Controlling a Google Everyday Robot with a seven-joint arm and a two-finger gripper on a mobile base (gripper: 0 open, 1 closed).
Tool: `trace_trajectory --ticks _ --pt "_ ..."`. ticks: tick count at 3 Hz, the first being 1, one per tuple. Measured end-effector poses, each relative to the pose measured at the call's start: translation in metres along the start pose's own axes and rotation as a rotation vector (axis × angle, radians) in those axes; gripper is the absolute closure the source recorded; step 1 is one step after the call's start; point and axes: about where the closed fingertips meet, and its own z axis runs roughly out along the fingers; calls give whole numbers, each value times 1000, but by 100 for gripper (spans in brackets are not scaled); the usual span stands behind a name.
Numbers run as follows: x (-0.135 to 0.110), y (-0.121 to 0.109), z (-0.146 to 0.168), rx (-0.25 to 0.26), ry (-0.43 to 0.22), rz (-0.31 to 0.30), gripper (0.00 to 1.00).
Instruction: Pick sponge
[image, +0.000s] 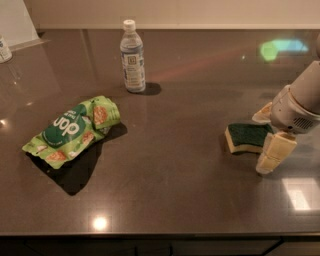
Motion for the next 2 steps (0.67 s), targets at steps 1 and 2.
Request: trace_trajectory --ticks 1,2 --pt "-5 -3 2 -5 -11 9 41" --pt "-10 -7 -4 -4 -22 17 65"
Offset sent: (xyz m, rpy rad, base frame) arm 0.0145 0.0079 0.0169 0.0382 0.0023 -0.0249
